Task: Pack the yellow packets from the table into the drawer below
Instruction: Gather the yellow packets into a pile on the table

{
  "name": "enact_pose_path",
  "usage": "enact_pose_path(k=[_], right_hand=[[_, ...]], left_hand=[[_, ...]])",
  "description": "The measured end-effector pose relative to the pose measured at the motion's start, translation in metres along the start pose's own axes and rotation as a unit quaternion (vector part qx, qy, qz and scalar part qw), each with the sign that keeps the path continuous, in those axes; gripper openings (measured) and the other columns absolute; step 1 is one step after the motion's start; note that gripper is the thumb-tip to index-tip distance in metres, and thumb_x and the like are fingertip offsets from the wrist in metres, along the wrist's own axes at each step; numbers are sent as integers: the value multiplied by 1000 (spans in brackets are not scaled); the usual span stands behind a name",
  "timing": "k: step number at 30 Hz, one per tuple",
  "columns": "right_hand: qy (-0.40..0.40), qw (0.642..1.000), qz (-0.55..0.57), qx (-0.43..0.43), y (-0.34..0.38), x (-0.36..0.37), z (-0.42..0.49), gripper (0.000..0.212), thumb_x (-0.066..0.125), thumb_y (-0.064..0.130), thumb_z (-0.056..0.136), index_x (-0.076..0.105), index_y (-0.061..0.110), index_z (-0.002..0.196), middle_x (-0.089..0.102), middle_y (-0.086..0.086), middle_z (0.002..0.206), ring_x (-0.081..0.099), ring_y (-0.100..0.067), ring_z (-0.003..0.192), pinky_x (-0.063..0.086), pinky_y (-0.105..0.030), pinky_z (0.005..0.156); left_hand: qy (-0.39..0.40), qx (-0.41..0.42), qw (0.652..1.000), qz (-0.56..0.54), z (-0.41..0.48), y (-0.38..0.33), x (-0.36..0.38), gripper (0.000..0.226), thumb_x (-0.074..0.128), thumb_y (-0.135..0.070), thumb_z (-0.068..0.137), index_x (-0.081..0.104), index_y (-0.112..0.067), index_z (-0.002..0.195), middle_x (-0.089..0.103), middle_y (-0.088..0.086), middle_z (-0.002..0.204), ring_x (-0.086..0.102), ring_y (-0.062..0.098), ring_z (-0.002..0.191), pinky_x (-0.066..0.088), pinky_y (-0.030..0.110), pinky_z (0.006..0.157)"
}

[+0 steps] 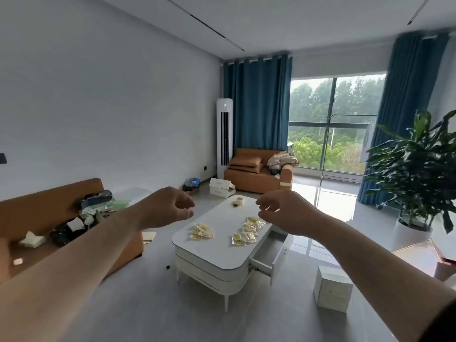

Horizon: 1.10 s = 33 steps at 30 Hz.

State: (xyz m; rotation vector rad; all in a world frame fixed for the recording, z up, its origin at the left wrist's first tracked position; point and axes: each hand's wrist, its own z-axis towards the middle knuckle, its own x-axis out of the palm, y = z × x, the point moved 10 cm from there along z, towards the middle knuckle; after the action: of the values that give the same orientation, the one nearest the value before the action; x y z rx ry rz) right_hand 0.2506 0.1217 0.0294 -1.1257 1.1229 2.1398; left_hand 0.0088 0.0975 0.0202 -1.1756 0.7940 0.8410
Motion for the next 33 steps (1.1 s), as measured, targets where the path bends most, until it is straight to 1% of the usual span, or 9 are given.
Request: enact_pose_path(k=[4,8,11,17,20,23,25,28,33], right_hand=[[16,1000,-5,19,-8,34,49,33,65,27,87,66,21,120,69,7,109,65,-9,96,54,-30,90],[13,999,-18,37,-16,69,110,34,68,25,85,67,22,118,70,8,105,65,-8,94,54,-32,90],[11,998,-18,53,-21,91,152,34,69,22,84,68,20,118,70,7,105,65,-9,94,55,-30,89],[3,996,15,90,-38,132,214,27,67,20,85,70,20,112,71,6,103,66,-8,92,55,-28,89],[12,994,24,102,-48,153,239,28,68,20,84,70,20,112,71,8,101,66,-6,91,55,-30,89],[14,994,33,105,-60,168,268,28,69,21,84,70,21,111,71,9,99,66,-5,90,55,-30,89],[15,993,36,108,-70,177,290,28,69,21,84,70,20,112,71,7,100,67,-7,91,55,-30,89],[24,993,39,110,-91,192,327,30,70,20,84,69,20,113,71,5,102,67,-10,93,54,-29,88],[37,992,50,112,-147,221,404,29,70,18,84,69,19,113,71,5,102,67,-10,93,55,-29,88]], left_hand=[[1,1,1000,-11,38,40,-2,33,68,-28,87,66,-17,119,68,-5,112,62,6,101,48,22,89],[16,14,1000,-4,87,85,1,33,67,-27,88,65,-17,120,68,-4,114,61,7,102,48,21,89],[32,19,999,-18,122,119,2,32,66,-24,89,65,-16,120,67,-3,115,61,8,104,44,16,83],[53,19,998,-42,178,177,8,33,68,-24,87,65,-16,119,67,-3,113,61,7,102,43,15,81],[66,10,997,-47,200,199,14,34,68,-25,87,65,-15,120,68,0,115,62,9,102,47,20,87],[66,3,996,-55,225,218,18,33,67,-23,88,64,-13,120,68,1,115,62,10,102,45,14,80],[68,-2,996,-57,245,231,22,33,66,-21,89,64,-12,121,67,2,114,61,11,100,41,8,74],[75,-12,995,-60,283,251,37,35,66,-20,89,63,-11,122,67,3,116,62,12,102,43,13,77],[97,-32,994,-48,365,288,69,38,65,-24,90,61,-13,126,66,3,121,60,9,102,41,12,77]])
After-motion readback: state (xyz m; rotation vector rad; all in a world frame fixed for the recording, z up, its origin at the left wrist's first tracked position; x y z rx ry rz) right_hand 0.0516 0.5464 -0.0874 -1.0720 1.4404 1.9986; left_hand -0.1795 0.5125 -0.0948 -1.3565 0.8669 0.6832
